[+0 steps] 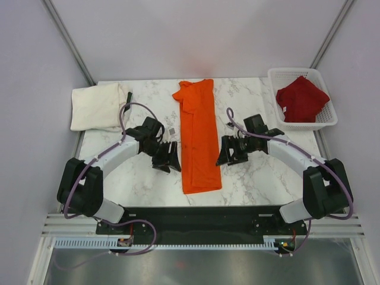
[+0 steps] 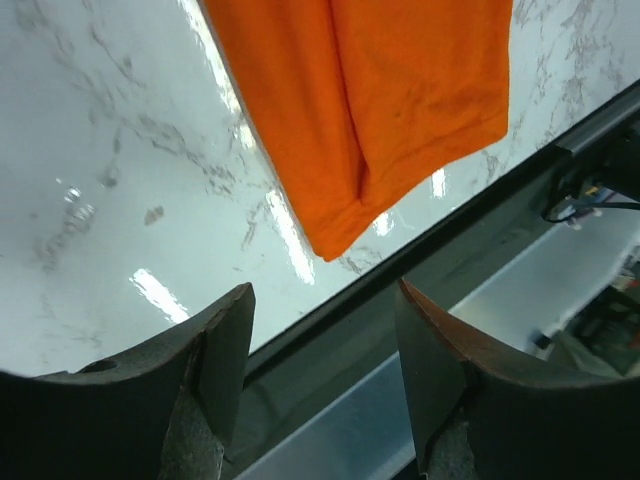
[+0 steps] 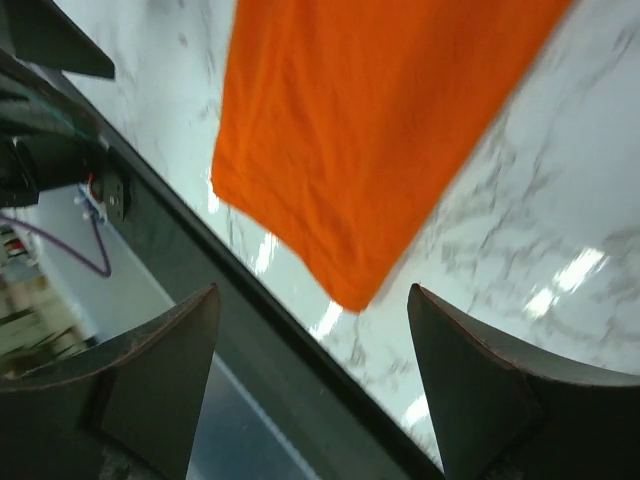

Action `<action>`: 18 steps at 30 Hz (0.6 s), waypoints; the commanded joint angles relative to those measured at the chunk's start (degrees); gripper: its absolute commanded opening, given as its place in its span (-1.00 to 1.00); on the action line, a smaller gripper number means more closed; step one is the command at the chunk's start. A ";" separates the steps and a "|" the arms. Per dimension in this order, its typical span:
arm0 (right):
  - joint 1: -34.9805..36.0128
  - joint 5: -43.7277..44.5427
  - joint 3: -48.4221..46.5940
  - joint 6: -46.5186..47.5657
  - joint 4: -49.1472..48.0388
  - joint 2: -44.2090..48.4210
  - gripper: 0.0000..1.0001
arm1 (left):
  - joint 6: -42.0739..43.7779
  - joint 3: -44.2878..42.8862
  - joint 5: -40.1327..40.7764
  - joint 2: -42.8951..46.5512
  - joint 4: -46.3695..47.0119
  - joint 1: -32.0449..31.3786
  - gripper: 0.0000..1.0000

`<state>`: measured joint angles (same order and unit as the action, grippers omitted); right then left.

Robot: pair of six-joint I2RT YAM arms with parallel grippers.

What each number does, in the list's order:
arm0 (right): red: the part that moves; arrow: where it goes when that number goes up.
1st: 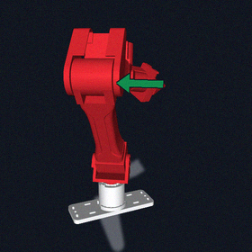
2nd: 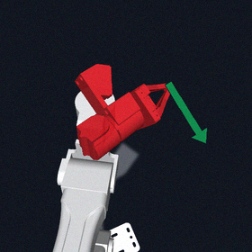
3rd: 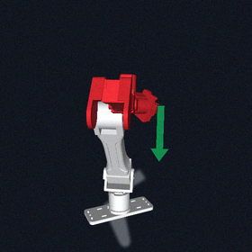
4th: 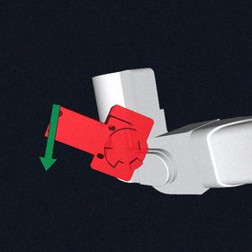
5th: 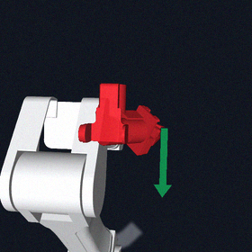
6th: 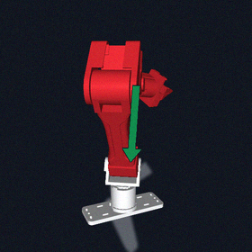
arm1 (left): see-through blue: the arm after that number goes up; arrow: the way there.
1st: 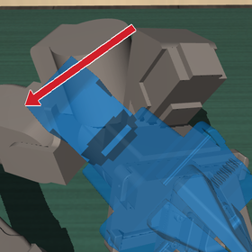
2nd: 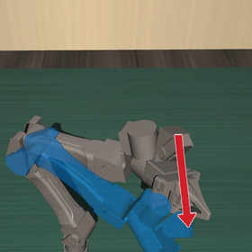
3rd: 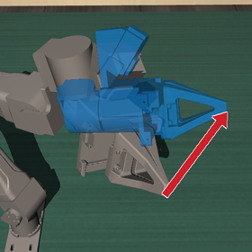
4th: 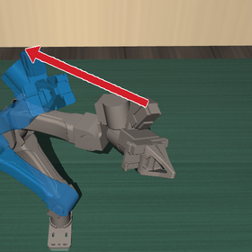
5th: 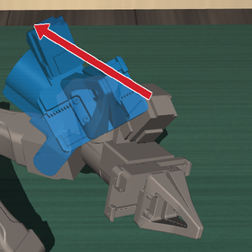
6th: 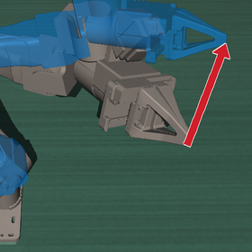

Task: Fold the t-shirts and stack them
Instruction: Fold the tshirt

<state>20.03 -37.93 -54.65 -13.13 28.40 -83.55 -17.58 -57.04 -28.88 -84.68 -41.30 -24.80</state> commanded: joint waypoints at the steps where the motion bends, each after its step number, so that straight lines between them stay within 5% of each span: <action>1: -0.08 -5.49 2.79 -4.01 6.03 2.42 0.67 | -8.60 4.46 -7.50 1.71 3.86 0.98 0.31; 9: -0.78 -5.92 17.20 -7.88 2.01 5.94 0.70 | -13.00 13.70 -9.97 1.02 10.97 1.59 0.20; 18: -0.70 -5.48 16.42 -10.34 -0.01 1.12 0.64 | -15.28 12.92 -13.30 -5.04 14.31 1.77 0.10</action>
<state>19.49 -41.95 -36.45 -20.91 31.42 -80.42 -30.02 -42.54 -38.68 -87.31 -29.98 -23.31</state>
